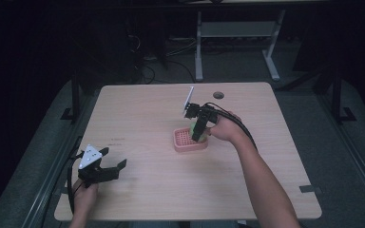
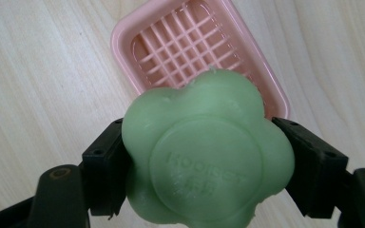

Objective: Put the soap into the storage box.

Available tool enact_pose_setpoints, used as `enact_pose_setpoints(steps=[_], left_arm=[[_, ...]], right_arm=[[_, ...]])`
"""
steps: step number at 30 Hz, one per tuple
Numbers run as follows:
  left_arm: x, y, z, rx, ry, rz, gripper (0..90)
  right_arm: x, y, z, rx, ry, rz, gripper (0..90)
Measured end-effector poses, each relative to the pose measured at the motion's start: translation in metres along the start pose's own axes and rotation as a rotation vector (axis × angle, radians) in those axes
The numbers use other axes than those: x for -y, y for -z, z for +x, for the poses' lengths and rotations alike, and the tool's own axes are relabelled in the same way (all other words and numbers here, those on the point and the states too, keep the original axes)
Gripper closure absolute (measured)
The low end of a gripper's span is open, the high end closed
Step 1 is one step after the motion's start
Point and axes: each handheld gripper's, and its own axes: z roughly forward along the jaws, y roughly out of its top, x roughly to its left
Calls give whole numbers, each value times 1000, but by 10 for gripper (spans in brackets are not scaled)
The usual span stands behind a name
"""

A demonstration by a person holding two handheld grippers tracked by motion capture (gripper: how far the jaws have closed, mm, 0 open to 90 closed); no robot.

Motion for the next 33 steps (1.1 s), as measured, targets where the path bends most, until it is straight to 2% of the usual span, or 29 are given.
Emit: enact_pose_setpoints(steps=[8,11,14,18,21,26,33], left_arm=[[0,-1,-1,5,6,-5,141],[-1,0,0,1,0,-6,141],[-1,1,0,1,5,-11,141],[0,1,0,0,6,-11,141],[0,0,1,1,-3,-5,141],[-1,0,0,4,0,-6,141],[-1,-1,-1,9,-1,-3,141]], right_arm=[[-6,-18,-3,-12,-10,-1,261],[-7,-23,-6,-38,-39,8,261],[-8,-27,-8,-33,-52,14,261],[-10,-28,-10,-52,-69,-14,261],[-15,-30,-8,-52,-70,-27,261],[-19,-36,-7,-36,-64,-5,260],[-22,-39,-8,-31,-85,-3,260]])
